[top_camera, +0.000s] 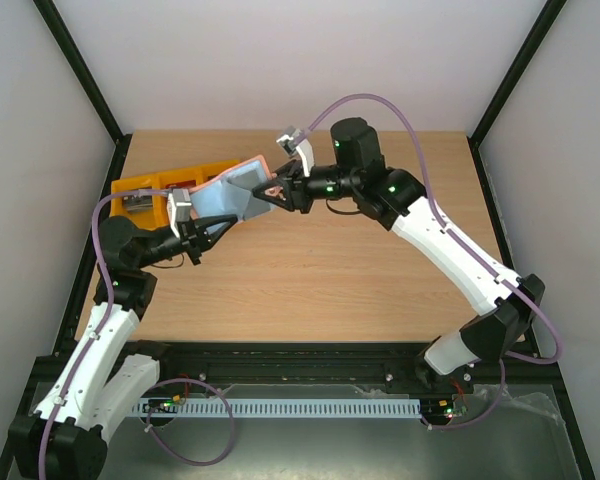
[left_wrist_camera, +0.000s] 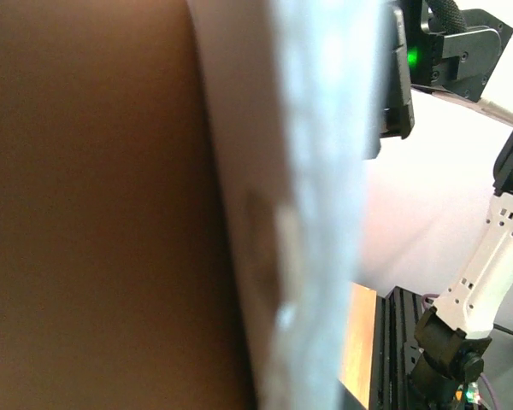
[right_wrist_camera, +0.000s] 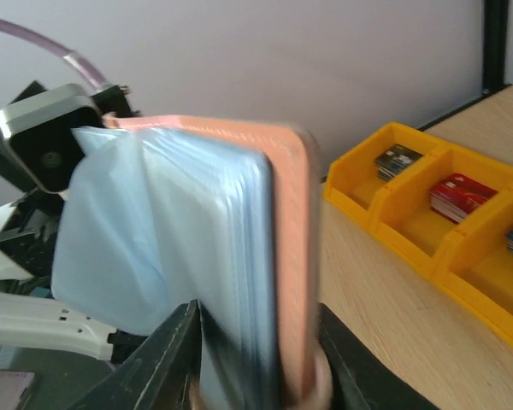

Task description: Take the credit cards out of the card holder

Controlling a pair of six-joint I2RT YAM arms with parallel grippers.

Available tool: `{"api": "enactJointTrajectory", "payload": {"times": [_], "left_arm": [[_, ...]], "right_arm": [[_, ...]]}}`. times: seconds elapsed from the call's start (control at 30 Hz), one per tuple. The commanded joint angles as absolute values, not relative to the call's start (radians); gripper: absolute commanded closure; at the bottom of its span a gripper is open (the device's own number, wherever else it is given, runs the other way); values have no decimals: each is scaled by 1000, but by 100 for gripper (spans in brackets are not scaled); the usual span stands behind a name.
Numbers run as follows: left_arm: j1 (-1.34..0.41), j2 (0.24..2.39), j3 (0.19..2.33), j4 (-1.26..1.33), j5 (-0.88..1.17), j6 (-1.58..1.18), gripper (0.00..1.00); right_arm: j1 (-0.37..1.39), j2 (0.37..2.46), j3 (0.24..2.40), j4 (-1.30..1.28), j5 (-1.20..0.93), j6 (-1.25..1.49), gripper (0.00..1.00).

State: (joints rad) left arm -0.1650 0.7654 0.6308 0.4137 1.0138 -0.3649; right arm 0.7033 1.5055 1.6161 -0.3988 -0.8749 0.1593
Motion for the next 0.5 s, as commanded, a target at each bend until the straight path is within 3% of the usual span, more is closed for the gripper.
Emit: {"api": "enactJointTrajectory", "payload": {"times": [0.0,0.17,0.3,0.33,0.4,0.47], "left_arm": [[-170,755,630,479,1058,-338,98],[-170,756,628,481,1051,-347,98],[-170,757,628,458,1018,-357,98],[-171,757,628,442,988,-358,88],[-170,756,628,414,923,-359,48],[-171,756,626,409,878,-352,26]], "right_arm": [[757,1514,1616,-339,-921,143,66],[785,1536,1633,-349,-924,140,65],[792,1546,1650,-353,-919,152,83],[792,1547,1654,-348,-915,160,88],[790,1545,1656,-324,-887,191,94],[791,1549,1659,-316,-840,220,98]]}}
